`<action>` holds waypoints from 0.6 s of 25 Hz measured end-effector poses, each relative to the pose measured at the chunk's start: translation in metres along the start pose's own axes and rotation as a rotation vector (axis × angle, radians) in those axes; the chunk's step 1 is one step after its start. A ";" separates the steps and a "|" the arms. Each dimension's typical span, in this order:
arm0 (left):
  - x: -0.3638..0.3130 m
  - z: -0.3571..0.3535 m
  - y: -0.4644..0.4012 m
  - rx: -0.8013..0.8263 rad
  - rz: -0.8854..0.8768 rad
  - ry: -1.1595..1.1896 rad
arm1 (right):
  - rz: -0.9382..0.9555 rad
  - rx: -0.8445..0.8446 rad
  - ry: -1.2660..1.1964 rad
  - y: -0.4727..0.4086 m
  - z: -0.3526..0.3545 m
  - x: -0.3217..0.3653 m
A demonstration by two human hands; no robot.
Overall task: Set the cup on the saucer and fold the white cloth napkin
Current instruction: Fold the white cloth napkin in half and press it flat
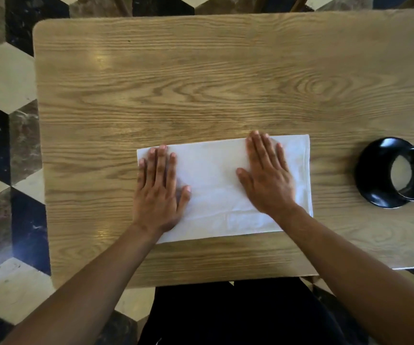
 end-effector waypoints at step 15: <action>-0.001 0.000 -0.002 -0.025 -0.002 -0.021 | 0.213 0.063 -0.103 0.030 -0.043 0.085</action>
Point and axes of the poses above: each hand's wrist, its own y-axis away from the middle knuckle, its own z-axis out of the back of the hand, x = y × z, the point moved 3 cm from there along -y, towards the middle knuckle, and after that the axes turned 14 degrees about -y, right-handed, at the moved point
